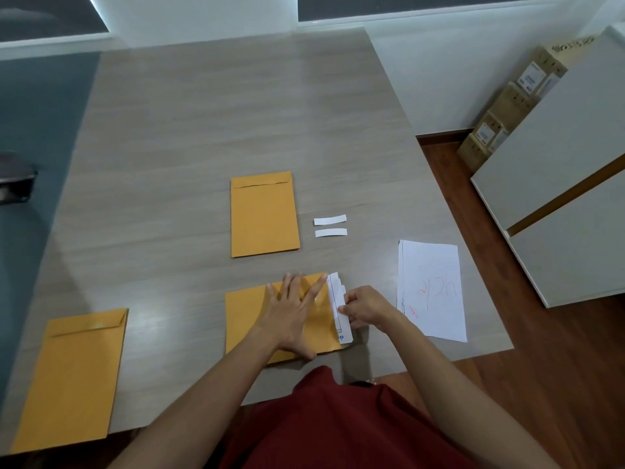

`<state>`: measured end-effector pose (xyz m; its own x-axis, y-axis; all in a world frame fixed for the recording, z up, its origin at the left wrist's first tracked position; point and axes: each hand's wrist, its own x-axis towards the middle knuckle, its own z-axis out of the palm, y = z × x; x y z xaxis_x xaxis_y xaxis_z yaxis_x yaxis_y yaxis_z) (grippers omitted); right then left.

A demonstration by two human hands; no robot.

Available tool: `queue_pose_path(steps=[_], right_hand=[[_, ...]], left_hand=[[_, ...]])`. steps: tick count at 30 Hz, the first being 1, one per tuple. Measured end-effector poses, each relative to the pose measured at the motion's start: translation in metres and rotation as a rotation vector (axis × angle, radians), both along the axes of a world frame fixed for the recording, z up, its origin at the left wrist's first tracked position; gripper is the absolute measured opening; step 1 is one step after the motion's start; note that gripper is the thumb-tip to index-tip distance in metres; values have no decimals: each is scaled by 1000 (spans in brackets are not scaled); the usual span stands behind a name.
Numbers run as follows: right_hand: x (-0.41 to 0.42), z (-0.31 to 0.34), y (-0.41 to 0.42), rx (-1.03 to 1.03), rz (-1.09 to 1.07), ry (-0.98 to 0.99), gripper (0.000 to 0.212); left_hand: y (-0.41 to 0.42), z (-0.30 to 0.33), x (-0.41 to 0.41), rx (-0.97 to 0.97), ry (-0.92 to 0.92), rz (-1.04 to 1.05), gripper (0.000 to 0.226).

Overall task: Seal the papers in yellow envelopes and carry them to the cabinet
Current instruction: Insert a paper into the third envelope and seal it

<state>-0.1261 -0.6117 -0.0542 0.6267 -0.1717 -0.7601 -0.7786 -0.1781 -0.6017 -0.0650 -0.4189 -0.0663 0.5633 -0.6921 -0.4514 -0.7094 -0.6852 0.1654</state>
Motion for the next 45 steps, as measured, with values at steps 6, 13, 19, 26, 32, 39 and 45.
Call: queue_pose_path(steps=[6, 13, 19, 26, 32, 39, 45], right_hand=[[-5, -6, -4, 120, -62, 13, 12], [-4, -4, -2, 166, -40, 28, 10], [0, -4, -3, 95, -60, 2, 6], [-5, -6, -11, 178, -67, 26, 8], [-3, -6, -12, 156, -55, -4, 4], [1, -8, -1, 129, -24, -16, 17], [3, -7, -1, 50, -57, 15, 12]], left_hand=[[3, -3, -1, -25, 28, 12, 162], [6, -11, 1, 60, -16, -13, 167], [-2, -3, 7, 38, -24, -22, 162], [-7, 5, 7, -8, 4, -45, 159], [-8, -1, 3, -29, 49, -19, 159], [-12, -4, 0, -51, 45, -24, 160], [-8, -2, 1, -58, 41, 1, 159]])
